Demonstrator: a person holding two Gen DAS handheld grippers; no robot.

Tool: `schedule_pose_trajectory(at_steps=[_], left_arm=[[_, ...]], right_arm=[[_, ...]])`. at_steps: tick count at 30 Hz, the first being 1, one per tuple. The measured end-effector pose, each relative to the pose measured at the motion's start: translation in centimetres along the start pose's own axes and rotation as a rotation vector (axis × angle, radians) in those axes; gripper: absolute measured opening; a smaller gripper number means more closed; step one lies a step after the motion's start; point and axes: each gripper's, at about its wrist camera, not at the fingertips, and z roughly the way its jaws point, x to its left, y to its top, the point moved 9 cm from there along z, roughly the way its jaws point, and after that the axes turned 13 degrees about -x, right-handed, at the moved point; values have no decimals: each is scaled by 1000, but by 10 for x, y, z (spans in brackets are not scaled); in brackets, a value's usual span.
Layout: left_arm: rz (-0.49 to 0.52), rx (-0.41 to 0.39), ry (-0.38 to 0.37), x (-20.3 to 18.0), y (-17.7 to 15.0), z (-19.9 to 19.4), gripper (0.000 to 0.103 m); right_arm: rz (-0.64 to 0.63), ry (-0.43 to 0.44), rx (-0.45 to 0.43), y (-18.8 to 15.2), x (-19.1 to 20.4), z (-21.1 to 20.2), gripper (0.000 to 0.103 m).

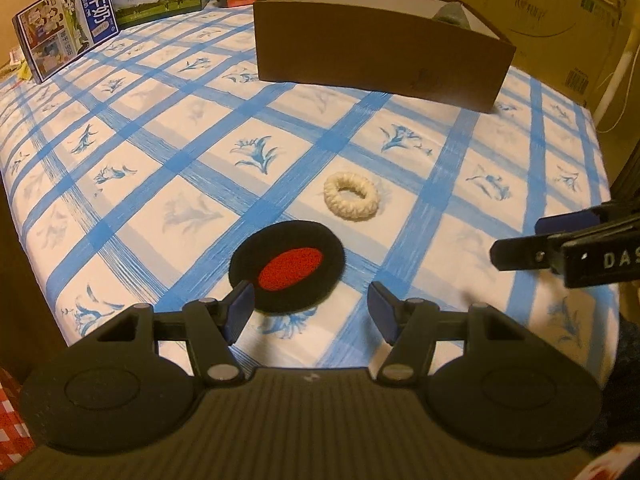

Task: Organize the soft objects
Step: 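Grasp the black-red round pad with the left gripper while the right grasps the cream braided ring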

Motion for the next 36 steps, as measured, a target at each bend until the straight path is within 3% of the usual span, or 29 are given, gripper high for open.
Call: schedule_pose_trajectory(at_steps=[11, 23, 27, 36], left_arm=[[116, 13, 30, 14, -13, 26, 60], [58, -6, 16, 23, 1, 46, 60], [82, -18, -5, 23, 4, 46, 60], [179, -31, -66, 26, 5, 56, 73]], right_arm=[[13, -12, 32, -5, -2, 17, 72], [32, -38, 43, -4, -8, 28, 72], [32, -45, 36, 0, -10, 33, 72], [34, -44, 17, 9, -9, 49, 72]])
